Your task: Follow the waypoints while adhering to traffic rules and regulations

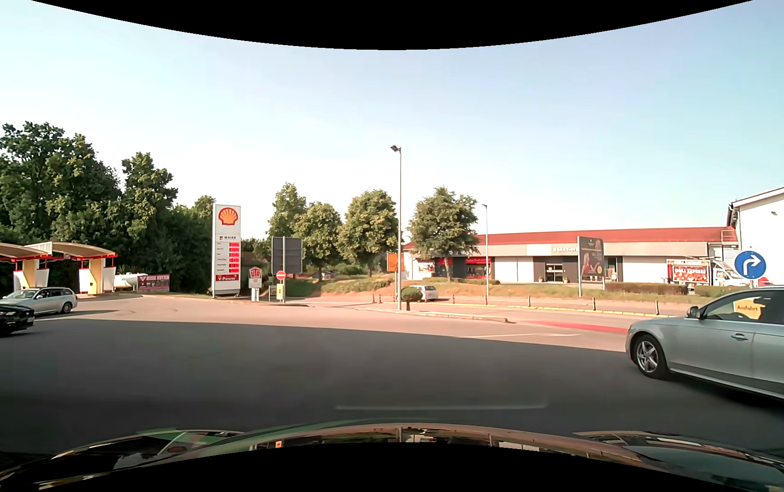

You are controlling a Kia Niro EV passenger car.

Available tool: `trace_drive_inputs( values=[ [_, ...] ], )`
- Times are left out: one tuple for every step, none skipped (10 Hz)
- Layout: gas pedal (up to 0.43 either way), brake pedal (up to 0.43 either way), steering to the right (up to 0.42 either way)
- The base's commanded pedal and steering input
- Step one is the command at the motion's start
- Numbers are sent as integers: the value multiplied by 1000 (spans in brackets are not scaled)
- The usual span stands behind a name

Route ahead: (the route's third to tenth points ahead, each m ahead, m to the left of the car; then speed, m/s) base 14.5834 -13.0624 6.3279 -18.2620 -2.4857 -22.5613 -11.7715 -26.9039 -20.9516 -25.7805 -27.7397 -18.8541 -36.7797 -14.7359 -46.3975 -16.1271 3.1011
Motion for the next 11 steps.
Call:
trace_drive_inputs(
  values=[
    [0,0,49],
    [0,0,53],
    [0,0,56],
    [0,0,58],
    [0,0,55],
    [0,0,54],
    [0,0,62],
    [0,0,78],
    [0,0,90],
    [0,0,96],
    [0,0,101]
  ],
)
